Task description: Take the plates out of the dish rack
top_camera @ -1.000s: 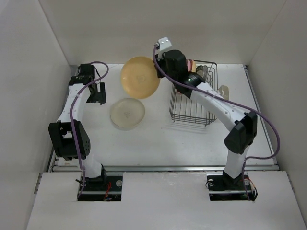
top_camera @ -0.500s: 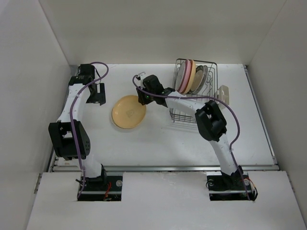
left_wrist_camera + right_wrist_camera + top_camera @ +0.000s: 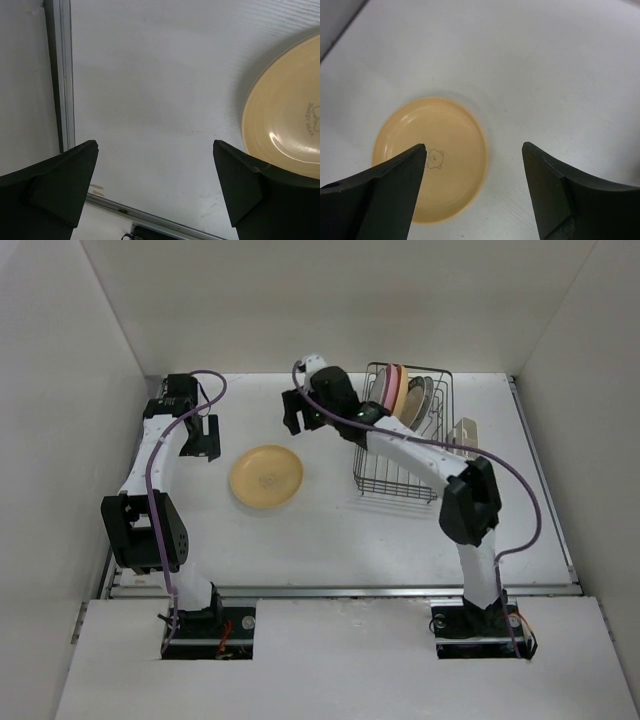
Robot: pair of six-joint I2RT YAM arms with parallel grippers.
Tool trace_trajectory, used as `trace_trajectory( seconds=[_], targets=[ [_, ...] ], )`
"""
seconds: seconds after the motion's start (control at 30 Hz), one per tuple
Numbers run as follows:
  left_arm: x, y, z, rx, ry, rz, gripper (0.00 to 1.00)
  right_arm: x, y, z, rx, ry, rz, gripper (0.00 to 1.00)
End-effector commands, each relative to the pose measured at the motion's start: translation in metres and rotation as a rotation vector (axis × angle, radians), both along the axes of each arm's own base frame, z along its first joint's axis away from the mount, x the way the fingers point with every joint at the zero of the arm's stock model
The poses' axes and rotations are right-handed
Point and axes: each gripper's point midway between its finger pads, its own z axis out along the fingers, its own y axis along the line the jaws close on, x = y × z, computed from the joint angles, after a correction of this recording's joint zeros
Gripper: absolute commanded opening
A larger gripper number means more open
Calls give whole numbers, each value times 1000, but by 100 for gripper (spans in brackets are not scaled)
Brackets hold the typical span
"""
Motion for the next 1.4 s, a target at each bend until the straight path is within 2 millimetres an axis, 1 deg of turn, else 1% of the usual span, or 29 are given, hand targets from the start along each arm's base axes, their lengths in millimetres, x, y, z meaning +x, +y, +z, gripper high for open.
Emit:
trace_trajectory(
  seconds=[0.0,0.03,0.07,0.1,0.13,0.17,0.23,0.27,0.3,0.33,0.37,0.4,0.43,0.5,0.57,0.63,0.77,0.8,0.83,0.87,0.93,0.97,1.0,1.07,1.1,1.23,1.27,1.33,1.37],
  targets=[
    [-4,-2,1,-4,16,-15,100,16,-72,137,108,-184,-242,83],
    [-4,-4,0,-15,16,-21,100,28,-111,141,77,-172,-353,83],
    [-2,-3,3,-10,9,-30,100,27,-137,157,92,-178,-412,83],
    [-2,-7,5,-30,-1,-40,100,29,-158,159,107,-160,-472,83],
    [-2,-7,8,-26,1,-48,100,38,-196,150,85,-140,-560,83],
    [1,-9,12,-39,-13,-55,100,33,-219,161,98,-149,-606,83],
    [3,-14,16,-50,-20,-70,100,34,-252,158,101,-142,-694,78],
    [6,-16,15,-58,-19,-74,100,36,-280,147,65,-124,-760,77],
    [5,-16,19,-58,-20,-74,100,37,-292,146,62,-119,-797,74],
    [5,-16,19,-58,-20,-74,100,38,-304,139,41,-110,-830,64],
    [4,-18,15,-68,-1,-77,100,38,-321,136,29,-97,-875,57],
    [4,-18,15,-68,-1,-77,100,46,-328,123,3,-76,-897,51],
    [4,-18,15,-68,-1,-77,100,50,-334,118,1,-60,-916,45],
    [4,-21,15,-68,0,-86,100,62,-347,104,4,-23,-957,45],
    [2,-24,11,-69,11,-95,100,67,-356,93,12,7,-993,45],
    [-3,-23,9,-61,19,-91,100,73,-364,88,27,23,-1007,45],
    [-3,-24,11,-52,10,-97,100,80,-358,62,5,72,-986,41],
    [-3,-24,11,-52,10,-97,100,81,-363,62,5,72,-995,41],
    [-3,-24,11,-52,10,-97,100,82,-363,50,-10,92,-995,40],
    [-3,-23,11,-44,10,-93,100,83,-365,45,-22,97,-1004,36],
    [-3,-23,11,-44,10,-93,100,83,-364,45,-14,99,-1009,34],
    [-3,-23,11,-44,10,-93,100,83,-366,42,-20,96,-1018,33],
    [-3,-23,11,-44,10,-93,100,85,-366,35,-26,103,-1018,33],
    [-3,-23,11,-44,10,-93,100,86,-373,33,-29,99,-1038,30],
    [-3,-23,11,-44,10,-93,100,88,-371,22,-39,119,-1030,30],
    [-3,-23,11,-44,10,-93,100,95,-371,-2,-45,166,-1022,30],
    [-3,-23,11,-44,10,-93,100,97,-370,2,-38,158,-1022,30],
    [-3,-23,11,-44,10,-93,100,101,-373,-6,-40,174,-1021,30],
    [-3,-23,11,-44,10,-93,100,102,-370,-3,-28,172,-1010,30]
  ],
)
